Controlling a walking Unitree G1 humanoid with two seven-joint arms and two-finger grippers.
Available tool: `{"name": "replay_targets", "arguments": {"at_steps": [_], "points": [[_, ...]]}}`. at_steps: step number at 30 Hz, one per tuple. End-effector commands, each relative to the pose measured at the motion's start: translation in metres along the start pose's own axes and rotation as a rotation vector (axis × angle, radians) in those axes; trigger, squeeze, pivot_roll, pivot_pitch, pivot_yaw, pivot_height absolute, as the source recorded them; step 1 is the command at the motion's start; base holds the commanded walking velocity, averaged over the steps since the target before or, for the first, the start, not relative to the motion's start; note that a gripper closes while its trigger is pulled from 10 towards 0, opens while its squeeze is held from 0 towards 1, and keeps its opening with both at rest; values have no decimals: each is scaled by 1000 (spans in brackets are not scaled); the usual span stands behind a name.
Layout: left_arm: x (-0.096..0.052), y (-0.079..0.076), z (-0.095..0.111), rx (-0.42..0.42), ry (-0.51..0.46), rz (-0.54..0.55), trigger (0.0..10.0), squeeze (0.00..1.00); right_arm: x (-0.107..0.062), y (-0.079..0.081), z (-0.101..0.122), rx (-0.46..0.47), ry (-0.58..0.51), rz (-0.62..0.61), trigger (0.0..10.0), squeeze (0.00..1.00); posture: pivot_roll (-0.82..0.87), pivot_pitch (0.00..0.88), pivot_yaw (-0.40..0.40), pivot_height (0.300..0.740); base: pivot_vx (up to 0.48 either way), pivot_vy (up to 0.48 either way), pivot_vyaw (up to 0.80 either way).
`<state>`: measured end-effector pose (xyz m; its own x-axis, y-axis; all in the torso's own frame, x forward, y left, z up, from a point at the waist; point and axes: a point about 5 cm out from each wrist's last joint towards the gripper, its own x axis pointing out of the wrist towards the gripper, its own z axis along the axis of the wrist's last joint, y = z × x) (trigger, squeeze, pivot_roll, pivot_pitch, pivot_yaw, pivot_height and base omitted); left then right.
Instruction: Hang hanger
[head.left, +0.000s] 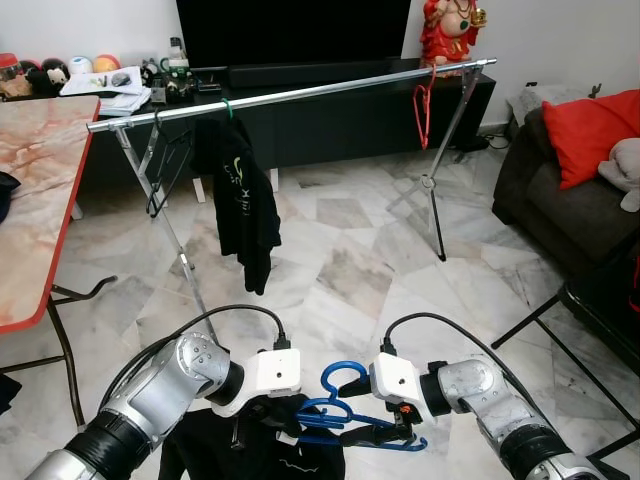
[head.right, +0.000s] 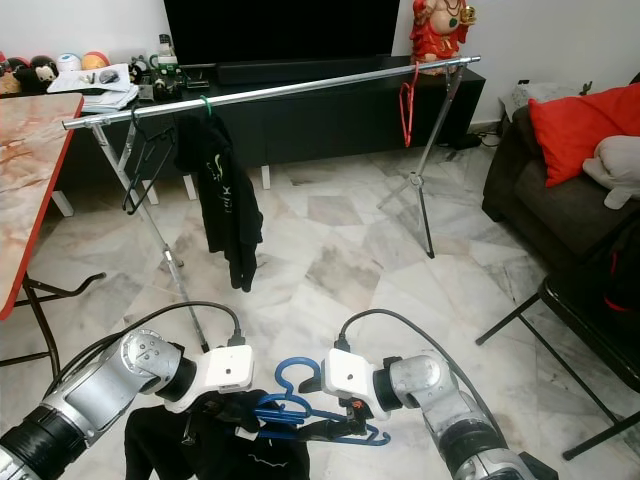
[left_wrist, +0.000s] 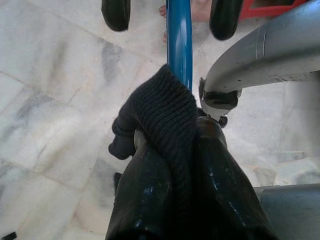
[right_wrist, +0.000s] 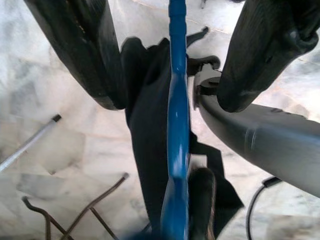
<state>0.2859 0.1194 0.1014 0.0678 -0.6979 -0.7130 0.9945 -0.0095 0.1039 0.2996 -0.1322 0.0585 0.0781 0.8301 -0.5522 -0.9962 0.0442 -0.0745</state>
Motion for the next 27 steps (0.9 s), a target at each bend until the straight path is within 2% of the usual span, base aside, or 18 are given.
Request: {"name": "replay_targets", "arguments": {"at_steps": [1, 8, 9, 11, 12, 13, 17, 18, 19, 21, 22, 25, 26, 27], "points": [[-2, 4, 9, 36, -14, -1, 10000, 0, 2, -1, -2, 1, 19, -27, 10000, 0, -14, 26, -22, 740, 0, 0, 0], [-2, 1, 12, 47, -23, -22, 10000, 0, 7, -1, -5, 20, 21, -70, 10000, 0, -8, 28, -21, 740, 0, 0, 0], [-1, 0, 13, 50, -24, -25, 10000, 0, 7, -1, -4, 34, 10, -62, 8275, 0, -7, 28, -21, 740, 0, 0, 0], [-1, 0, 13, 52, -24, -28, 10000, 0, 8, -1, -4, 44, 2, -56, 8275, 0, -7, 28, -21, 740, 0, 0, 0], [-1, 0, 13, 53, -24, -28, 10000, 0, 8, 1, -4, 56, -3, -39, 824, 0, -7, 28, -21, 740, 0, 0, 0], [-1, 1, 14, 54, -25, -27, 10000, 0, 8, 3, -5, 83, -25, -11, 0, 0, -7, 28, -21, 740, 0, 0, 0], [0, 1, 15, 53, -30, -31, 10000, 0, 9, 5, -6, 102, -39, 4, 0, 0, -7, 28, -21, 740, 0, 0, 0], [1, 0, 16, 56, -32, -35, 10000, 0, 8, 7, -9, 121, -40, 19, 2784, 0, -7, 28, -21, 740, 0, 0, 0], [1, 0, 16, 58, -33, -37, 10000, 0, 8, 8, -11, 131, -30, 27, 8353, 0, -7, 28, -21, 740, 0, 0, 0], [1, 0, 17, 60, -34, -39, 10000, 0, 7, 9, -12, 137, -23, 33, 8353, 0, -7, 25, -22, 740, 0, 0, 0], [2, -1, 18, 63, -38, -48, 10000, 0, 7, 11, -14, 138, -12, 54, 10000, 0, -6, 26, -23, 740, 0, 0, 0], [3, -2, 19, 65, -40, -51, 10000, 0, 7, 12, -15, 139, -14, 60, 10000, 0, -4, 26, -24, 740, 0, 0, 0], [3, -2, 19, 66, -41, -52, 10000, 0, 7, 12, -14, 141, -16, 62, 9098, 0, -5, 26, -24, 740, 0, 0, 0], [3, -2, 19, 66, -41, -53, 10000, 0, 7, 12, -14, 142, -17, 64, 9098, 0, -5, 26, -24, 740, 0, 0, 0]]}}
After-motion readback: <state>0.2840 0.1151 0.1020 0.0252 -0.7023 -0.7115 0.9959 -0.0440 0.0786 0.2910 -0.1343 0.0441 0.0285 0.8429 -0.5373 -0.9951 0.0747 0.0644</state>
